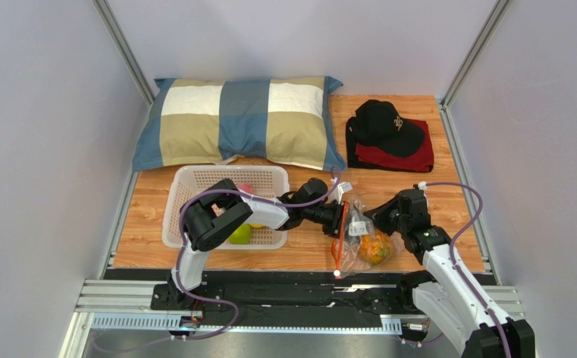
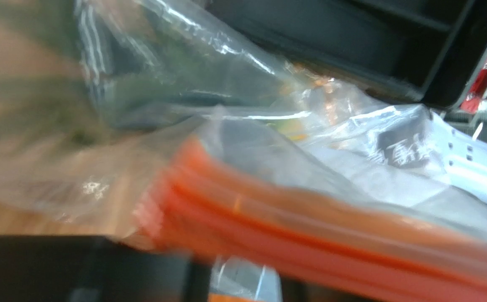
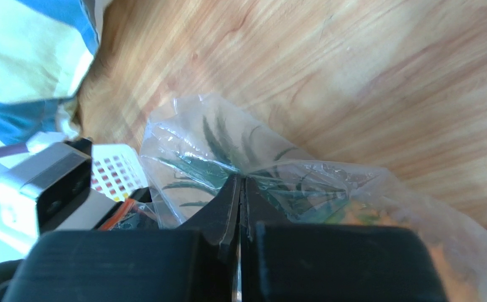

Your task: Open the zip-top bag and remove the fake food

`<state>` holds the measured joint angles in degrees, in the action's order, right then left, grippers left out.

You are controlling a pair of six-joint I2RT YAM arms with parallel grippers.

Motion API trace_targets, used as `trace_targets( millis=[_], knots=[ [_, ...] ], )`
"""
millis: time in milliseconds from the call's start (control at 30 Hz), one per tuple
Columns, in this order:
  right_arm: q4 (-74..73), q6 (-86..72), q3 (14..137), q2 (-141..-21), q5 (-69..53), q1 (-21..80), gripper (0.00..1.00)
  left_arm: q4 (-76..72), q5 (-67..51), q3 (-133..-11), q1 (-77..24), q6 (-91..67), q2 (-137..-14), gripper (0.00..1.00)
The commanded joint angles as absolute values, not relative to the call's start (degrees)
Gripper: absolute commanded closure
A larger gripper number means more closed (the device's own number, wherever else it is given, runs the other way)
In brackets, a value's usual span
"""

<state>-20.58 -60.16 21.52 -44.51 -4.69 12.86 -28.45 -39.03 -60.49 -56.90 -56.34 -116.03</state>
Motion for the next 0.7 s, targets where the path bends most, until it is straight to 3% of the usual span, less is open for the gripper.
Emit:
trace_targets(
  millis=[0, 33, 100, 200, 433, 533, 667],
  knots=[
    [-31.71, -56.79, 25.74, -42.89, -5.03, 14.68, 1.0, -30.69, -33.75, -62.67, -57.92, -49.94, -114.09, 0.74],
    [-34.16, -55.91, 27.14, -42.63, -3.97, 14.59, 1.0, -28.32, -32.62, -62.67, -57.92, -48.96, -113.39, 0.75],
    [-35.85, -54.94, 28.3, -42.71, -1.77, 14.59, 1.0, -25.68, -31.21, -62.49, -57.92, -46.07, -110.93, 0.9],
    [-37.87, -53.53, 29.62, -43.06, -0.1, 14.59, 1.0, -20.93, -28.4, -62.32, -57.92, -42.9, -107.68, 1.0],
    [-43.5, -50.63, 34.1, -44.82, 8.34, 14.68, 1.0, -16.52, -25.92, -60.73, -57.92, -41.83, -103.62, 0.99],
    [-45.17, -50.01, 35.94, -44.82, 11.07, 14.59, 1.0, -17.57, -27.24, -60.47, -57.92, -42.8, -104.32, 0.81],
    [-46.93, -48.87, 38.14, -45.53, 13.18, 14.59, 0.97, -21.0, -30.84, -58.37, -58.79, -44.91, -104.24, 0.81]
  ],
)
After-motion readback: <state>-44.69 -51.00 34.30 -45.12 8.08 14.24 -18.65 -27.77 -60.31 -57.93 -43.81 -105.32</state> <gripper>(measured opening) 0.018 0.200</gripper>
